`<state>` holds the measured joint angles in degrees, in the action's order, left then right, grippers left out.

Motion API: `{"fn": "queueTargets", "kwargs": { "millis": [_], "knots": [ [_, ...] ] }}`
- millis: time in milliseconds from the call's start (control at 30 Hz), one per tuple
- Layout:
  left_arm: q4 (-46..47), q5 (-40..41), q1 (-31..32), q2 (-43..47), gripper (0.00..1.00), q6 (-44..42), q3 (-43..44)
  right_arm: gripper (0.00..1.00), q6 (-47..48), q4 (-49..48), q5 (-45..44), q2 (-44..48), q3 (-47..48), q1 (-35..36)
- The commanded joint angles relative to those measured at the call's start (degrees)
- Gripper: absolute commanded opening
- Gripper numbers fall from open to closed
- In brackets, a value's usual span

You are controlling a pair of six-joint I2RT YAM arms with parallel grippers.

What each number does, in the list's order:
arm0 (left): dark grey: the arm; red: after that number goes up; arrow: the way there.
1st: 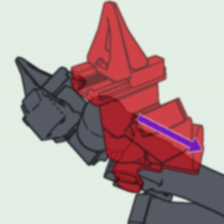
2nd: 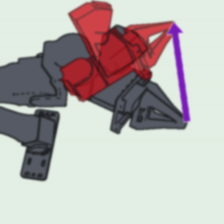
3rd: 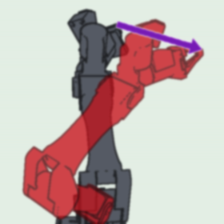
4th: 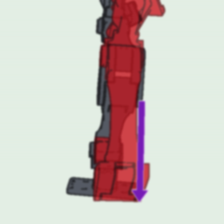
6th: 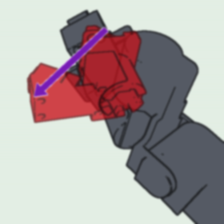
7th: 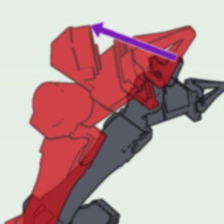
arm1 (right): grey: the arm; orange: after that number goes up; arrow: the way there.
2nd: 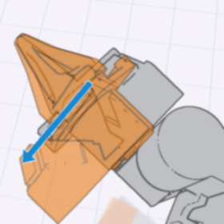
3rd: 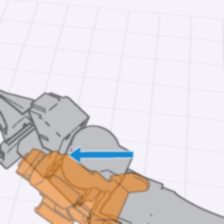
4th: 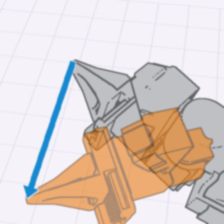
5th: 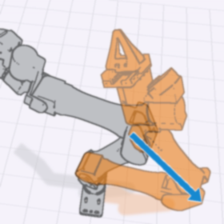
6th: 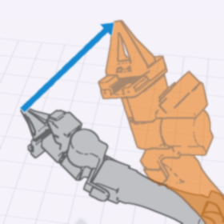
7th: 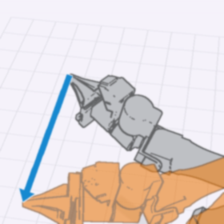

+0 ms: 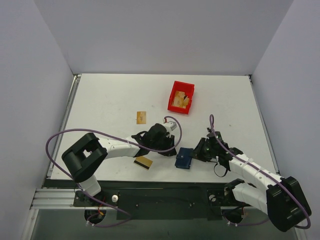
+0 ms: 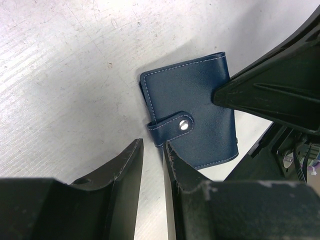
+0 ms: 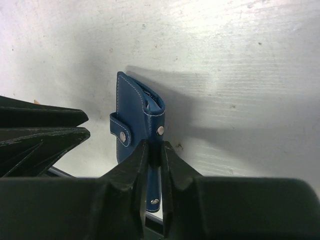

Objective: Put the credit cards into the card holder
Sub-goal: Pick up the card holder from the center of the board.

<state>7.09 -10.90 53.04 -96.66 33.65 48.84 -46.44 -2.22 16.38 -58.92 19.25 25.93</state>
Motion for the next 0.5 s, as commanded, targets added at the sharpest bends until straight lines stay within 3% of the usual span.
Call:
{"fn": "queueTargets", "kwargs": {
  "millis": [0,167,333,467],
  "knots": [
    [1.7,-0.8,-0.3,0.1,0.33,-0.5,1.0,0.03,-0.7,-1.6,0.5,-0.8,-0.2,0.1],
    [1.9,-1.1,-0.3,0.9,0.34,-0.3,1.2,0.00,-0.3,-1.1,0.3,0.2,-0.3,0.2],
    [2.7,-3.1,0.2,1.1,0.49,-0.3,2.6,0.00,0.6,0.2,-0.5,1.2,0.4,0.2],
    [1.3,-3.1,1.5,0.6,0.53,-0.7,3.8,0.00,0.6,0.5,-0.6,0.6,0.6,0.1]
  ]
}}
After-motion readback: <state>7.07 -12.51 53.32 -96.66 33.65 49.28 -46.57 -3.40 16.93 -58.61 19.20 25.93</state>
